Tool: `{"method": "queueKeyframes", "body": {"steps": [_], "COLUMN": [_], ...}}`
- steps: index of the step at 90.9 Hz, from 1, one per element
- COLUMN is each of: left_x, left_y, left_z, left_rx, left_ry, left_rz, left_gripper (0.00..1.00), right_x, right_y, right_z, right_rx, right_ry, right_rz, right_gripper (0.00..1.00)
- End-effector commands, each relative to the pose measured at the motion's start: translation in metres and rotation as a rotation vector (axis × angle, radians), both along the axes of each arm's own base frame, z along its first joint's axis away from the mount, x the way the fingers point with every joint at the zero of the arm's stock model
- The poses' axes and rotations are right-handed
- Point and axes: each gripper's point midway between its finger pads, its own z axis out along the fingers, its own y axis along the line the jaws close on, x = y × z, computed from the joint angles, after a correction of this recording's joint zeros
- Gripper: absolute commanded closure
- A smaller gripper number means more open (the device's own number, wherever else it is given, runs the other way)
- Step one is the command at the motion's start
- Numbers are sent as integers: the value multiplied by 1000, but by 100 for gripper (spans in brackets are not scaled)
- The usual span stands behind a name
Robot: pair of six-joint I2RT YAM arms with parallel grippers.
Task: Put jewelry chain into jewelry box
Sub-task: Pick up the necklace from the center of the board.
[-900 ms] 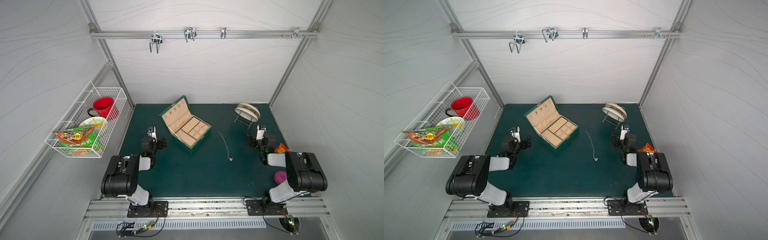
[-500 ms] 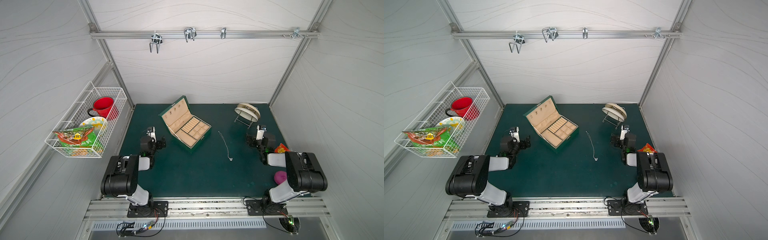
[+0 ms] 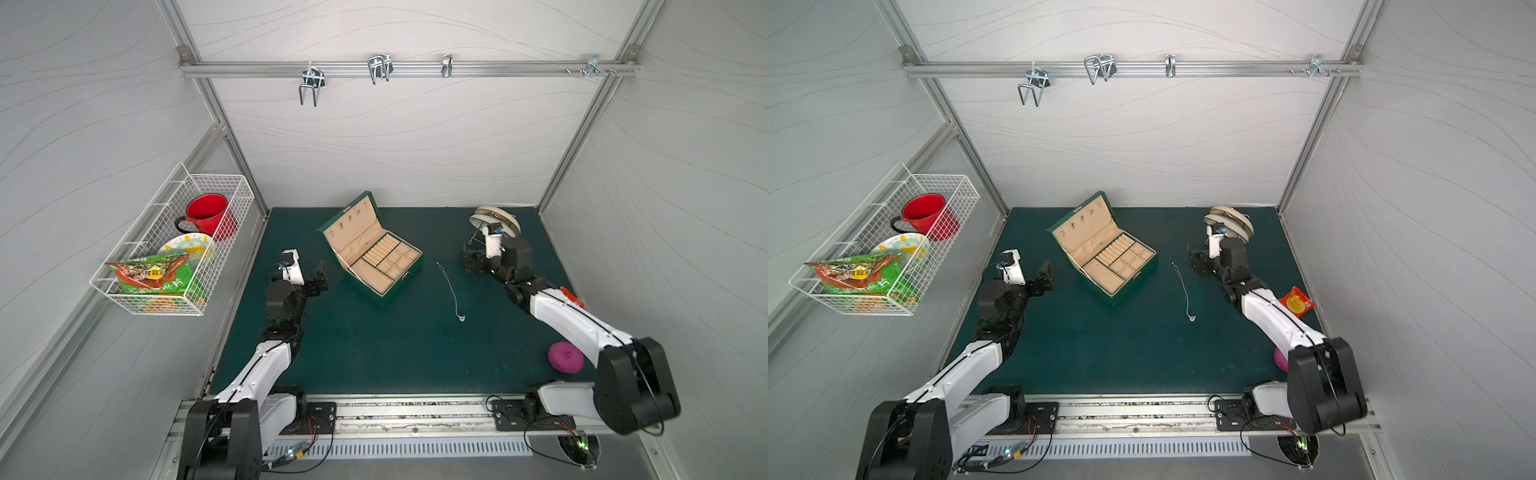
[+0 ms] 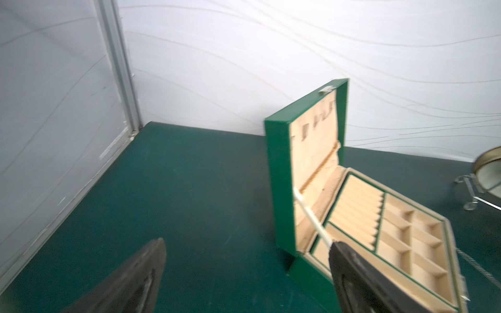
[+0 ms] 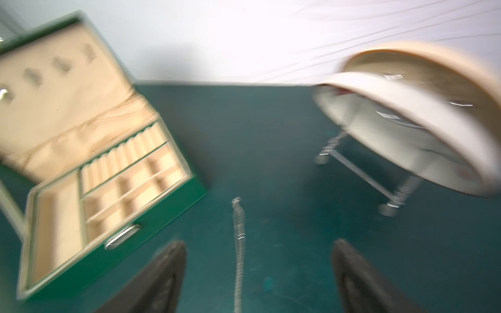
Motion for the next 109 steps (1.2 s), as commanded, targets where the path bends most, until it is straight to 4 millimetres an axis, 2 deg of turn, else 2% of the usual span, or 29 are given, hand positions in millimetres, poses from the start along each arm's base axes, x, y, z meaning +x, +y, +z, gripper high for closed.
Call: {"method": "queueKeyframes", "body": {"steps": [1,9,18,33,52,66,81,97,109], "left_x": [-12,-27,-46,-71,-82,-85,-87,-87,-85], "left_y": [-42,-78,-114,-152,-166,-169,-177,-184,-187], "left_z": [-17,-17,-18,-26,-33,-35,-37,-35,-34], "left_rx": [-19,-30,-57,-61,-44,-19,-4,-3,5], "left_ry": [120,140,168,239,269,280,291,290,283], "left_rz": [-111,-216,-339,-508,-577,-600,-634,-653,-659], "left_gripper": [3,3,3,3,3,2,2,2,2], "right_x": [-23,-12,-1,20,38,42,47,47,46], "right_y": [23,37,44,49,56,60,58,52,49], "right_z": [-73,-88,-106,-130,-151,-164,-178,-194,-201], "right_rx": [-85,-107,-140,-203,-217,-223,-266,-304,-351], "right_ry": [344,412,469,531,601,639,682,727,725], "right_rz": [68,77,84,82,92,107,97,76,67], "right_gripper": [24,32,34,40,49,54,63,76,94]}}
